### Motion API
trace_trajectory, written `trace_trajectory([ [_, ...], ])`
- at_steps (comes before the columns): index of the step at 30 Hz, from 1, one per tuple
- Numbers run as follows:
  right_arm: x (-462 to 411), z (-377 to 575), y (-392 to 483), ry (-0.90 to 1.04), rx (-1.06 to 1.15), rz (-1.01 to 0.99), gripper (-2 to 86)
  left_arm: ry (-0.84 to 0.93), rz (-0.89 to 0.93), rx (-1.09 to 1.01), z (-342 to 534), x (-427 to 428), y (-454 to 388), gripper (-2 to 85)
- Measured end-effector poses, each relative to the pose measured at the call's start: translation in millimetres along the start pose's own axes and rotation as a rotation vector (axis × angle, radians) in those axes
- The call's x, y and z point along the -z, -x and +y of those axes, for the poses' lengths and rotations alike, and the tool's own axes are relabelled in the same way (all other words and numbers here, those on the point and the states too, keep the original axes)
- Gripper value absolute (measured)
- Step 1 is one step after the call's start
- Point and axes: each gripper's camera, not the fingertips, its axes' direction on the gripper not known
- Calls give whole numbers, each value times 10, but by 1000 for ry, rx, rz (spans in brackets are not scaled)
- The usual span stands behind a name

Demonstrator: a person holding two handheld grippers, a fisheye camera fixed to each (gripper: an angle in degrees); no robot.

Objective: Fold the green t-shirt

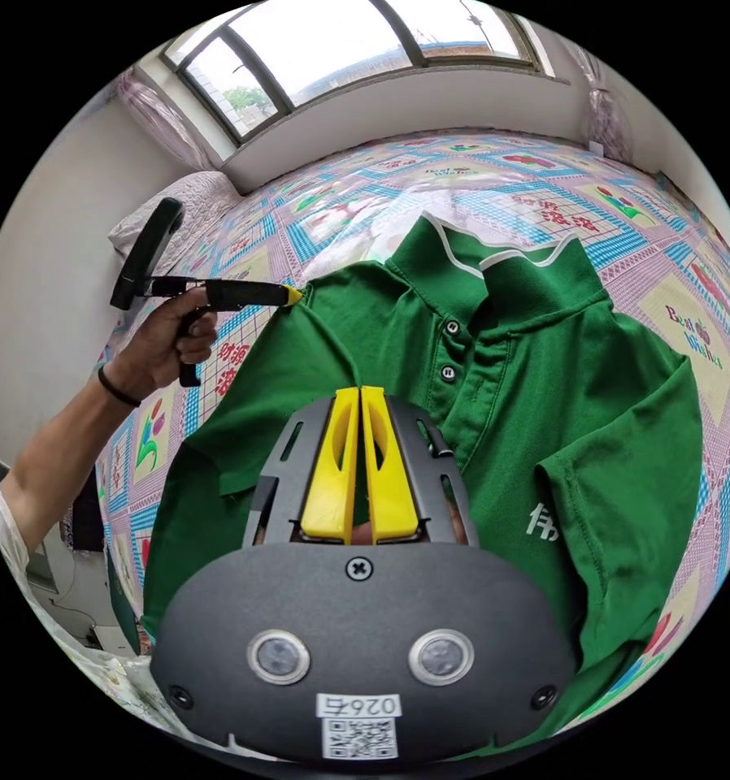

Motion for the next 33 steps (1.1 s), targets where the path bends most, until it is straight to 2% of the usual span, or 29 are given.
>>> trace_trajectory([
  [4, 73, -244, 101, -5, 19, -9, -12, -35, -23, 25, -6, 214, 273, -8],
  [10, 192, -666, 329, 81, 83, 23, 20, -177, 58, 86, 318, 669, 619, -8],
  [14, 535, -910, 473, 41, 78, 13, 45, -291, 242, 88, 848, 944, 588, -8],
  [16, 656, -1005, 538, 30, 77, 15, 42, -278, 290, 55, 1063, 919, 474, -8],
  [19, 1013, -1049, 585, -4, 54, 69, 31, -100, 89, 24, 1243, 690, 390, -8],
  [21, 1442, -939, 572, -73, 25, 98, 18, -130, 119, 60, 1417, 754, 518, -8],
  [24, 2571, -405, 570, -329, -13, 109, -3, -330, 203, 157, 1890, 1304, 671, -8],
  [26, 3684, 267, 669, -563, -40, 165, -8, -532, 322, 203, 2465, 1924, 681, -9],
  [27, 3954, 440, 735, -610, -40, 210, -8, -588, 368, 209, 2627, 2088, 672, -9],
  [29, 4863, 1061, 1129, -761, -16, 450, -9, -834, 534, 139, 3288, 2770, 539, -9],
  [31, 5414, 1448, 1446, -880, -8, 559, -9, -981, 560, 51, 3728, 3242, 346, -9],
  [33, 5882, 1729, 1703, -974, 27, 534, -9, -1048, 493, -16, 4066, 3639, 93, -8],
])
